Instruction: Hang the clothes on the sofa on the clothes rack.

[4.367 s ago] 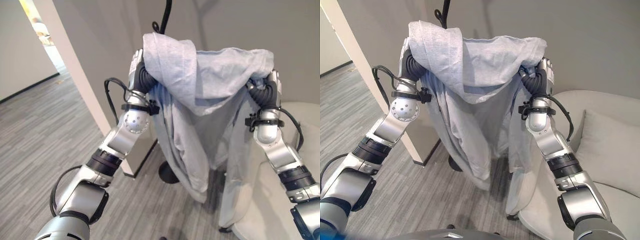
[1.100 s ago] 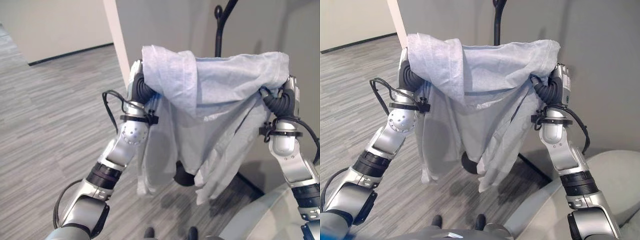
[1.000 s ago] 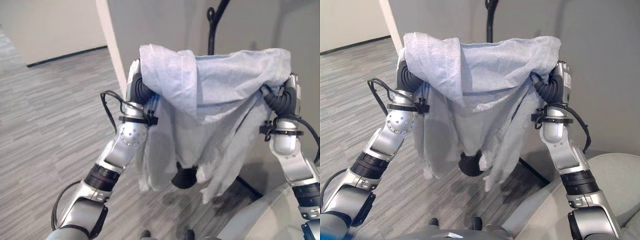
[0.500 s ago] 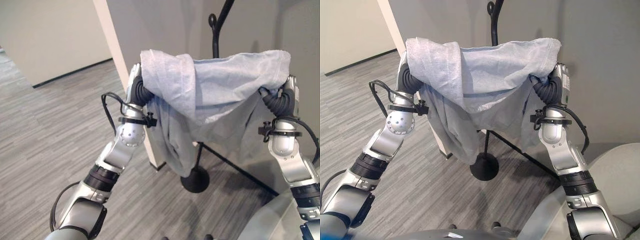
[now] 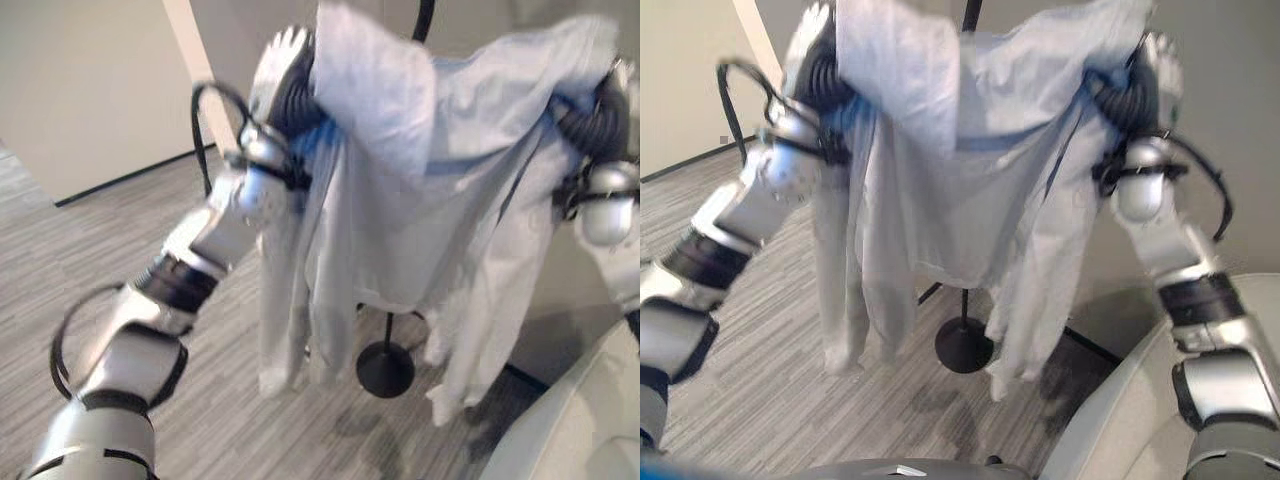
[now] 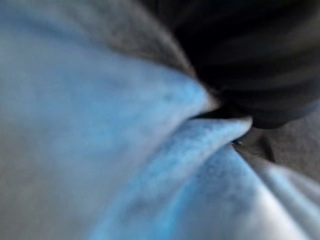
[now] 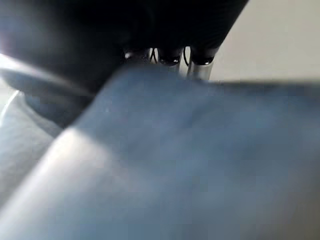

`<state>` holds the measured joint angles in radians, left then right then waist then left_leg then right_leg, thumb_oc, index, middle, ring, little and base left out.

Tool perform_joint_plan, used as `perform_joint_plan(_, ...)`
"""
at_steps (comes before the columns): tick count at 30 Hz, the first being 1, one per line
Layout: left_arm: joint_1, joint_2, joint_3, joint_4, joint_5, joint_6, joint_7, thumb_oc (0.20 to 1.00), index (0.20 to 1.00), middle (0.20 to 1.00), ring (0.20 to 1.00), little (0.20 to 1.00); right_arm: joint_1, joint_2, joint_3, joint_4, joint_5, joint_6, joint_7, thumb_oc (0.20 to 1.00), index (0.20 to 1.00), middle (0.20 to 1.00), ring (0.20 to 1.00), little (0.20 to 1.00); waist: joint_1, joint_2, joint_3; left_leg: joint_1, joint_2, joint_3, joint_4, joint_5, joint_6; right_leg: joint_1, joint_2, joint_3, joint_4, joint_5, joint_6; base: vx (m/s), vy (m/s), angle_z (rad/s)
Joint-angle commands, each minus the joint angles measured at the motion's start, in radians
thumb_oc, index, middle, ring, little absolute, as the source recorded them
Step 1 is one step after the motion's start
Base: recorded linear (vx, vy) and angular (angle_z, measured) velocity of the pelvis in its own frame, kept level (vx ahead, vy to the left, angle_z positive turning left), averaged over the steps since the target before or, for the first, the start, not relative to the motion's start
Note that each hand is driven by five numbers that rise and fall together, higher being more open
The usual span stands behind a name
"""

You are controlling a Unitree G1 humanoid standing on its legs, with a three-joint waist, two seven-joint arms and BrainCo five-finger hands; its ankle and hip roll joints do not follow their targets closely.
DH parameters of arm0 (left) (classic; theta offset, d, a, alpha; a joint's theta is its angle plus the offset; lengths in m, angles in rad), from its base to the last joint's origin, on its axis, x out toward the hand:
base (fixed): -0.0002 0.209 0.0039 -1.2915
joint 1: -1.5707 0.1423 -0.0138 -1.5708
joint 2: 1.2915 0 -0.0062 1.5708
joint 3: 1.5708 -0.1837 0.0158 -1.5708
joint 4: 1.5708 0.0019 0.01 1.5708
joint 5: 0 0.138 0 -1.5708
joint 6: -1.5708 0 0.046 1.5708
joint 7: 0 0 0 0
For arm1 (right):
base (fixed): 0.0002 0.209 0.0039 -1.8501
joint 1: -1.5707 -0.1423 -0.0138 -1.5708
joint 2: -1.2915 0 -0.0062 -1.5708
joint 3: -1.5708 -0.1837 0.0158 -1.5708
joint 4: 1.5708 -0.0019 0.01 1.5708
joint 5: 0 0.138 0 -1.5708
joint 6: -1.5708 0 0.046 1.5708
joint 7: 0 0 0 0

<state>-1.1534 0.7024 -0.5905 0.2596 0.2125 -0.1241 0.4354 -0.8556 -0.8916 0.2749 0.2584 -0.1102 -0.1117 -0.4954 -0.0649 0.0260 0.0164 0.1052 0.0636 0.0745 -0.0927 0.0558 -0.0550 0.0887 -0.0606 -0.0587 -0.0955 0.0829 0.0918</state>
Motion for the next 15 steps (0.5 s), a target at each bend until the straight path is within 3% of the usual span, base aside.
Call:
perform_joint_plan(1,-0.056,0.010,-0.004,0.070,0.002,-0.009,0.036,0.200,0.200,0.200,0.200,0.200,-0.088,-0.006,0.052,0.039,0.078,-0.016,0.000,0.200,0.200,0.200,0.200,0.200,0.012,-0.068,-0.029,0.037,0.022,0.000,0.005,-0.112,-0.036,-0.024,-0.092,-0.060,0.024,-0.033,0.118,0.00,0.000,0.00)
perform_joint_plan(4,-0.206,0.030,-0.125,0.185,0.015,-0.001,0.032,0.200,0.200,0.200,0.200,0.200,-0.271,-0.028,0.179,0.170,0.159,-0.017,0.033,0.200,0.200,0.200,0.200,0.200,0.005,-0.062,-0.031,0.032,0.025,0.006,0.005,-0.107,-0.044,-0.029,-0.090,-0.063,0.017,-0.027,0.121,0.01,-0.010,-0.03)
perform_joint_plan(10,-0.346,0.000,-0.265,0.376,-0.011,-0.007,0.009,0.200,0.200,0.200,0.200,0.200,-0.520,-0.021,0.405,0.399,0.290,-0.027,0.138,0.200,0.200,0.200,0.200,0.200,-0.003,-0.057,-0.025,0.012,0.030,0.007,0.005,-0.093,-0.056,-0.047,-0.088,-0.070,0.015,-0.016,0.124,0.00,-0.006,-0.01)
perform_joint_plan(12,-0.384,-0.024,-0.315,0.463,-0.019,-0.010,-0.005,0.200,0.200,0.200,0.200,0.200,-0.596,-0.001,0.480,0.488,0.318,-0.030,0.180,0.200,0.200,0.200,0.200,0.200,-0.006,-0.056,-0.020,0.003,0.032,0.007,0.005,-0.087,-0.060,-0.056,-0.087,-0.071,0.014,-0.011,0.124,-0.03,-0.011,0.01)
perform_joint_plan(13,-0.418,-0.068,-0.380,0.594,-0.017,-0.007,-0.023,0.200,0.200,0.200,0.200,0.200,-0.685,0.050,0.572,0.628,0.299,-0.015,0.217,0.200,0.200,0.200,0.200,0.200,-0.008,-0.054,-0.014,-0.014,0.033,0.006,0.005,-0.077,-0.065,-0.069,-0.085,-0.073,0.011,-0.005,0.125,-0.04,-0.013,0.02)
perform_joint_plan(15,-0.426,-0.078,-0.396,0.623,-0.016,-0.007,-0.027,0.200,0.200,0.200,0.200,0.200,-0.708,0.073,0.595,0.673,0.290,-0.009,0.225,0.200,0.200,0.200,0.200,0.200,-0.007,-0.053,-0.014,-0.019,0.034,0.006,0.005,-0.074,-0.067,-0.074,-0.085,-0.074,0.011,-0.003,0.125,-0.02,-0.008,0.02)
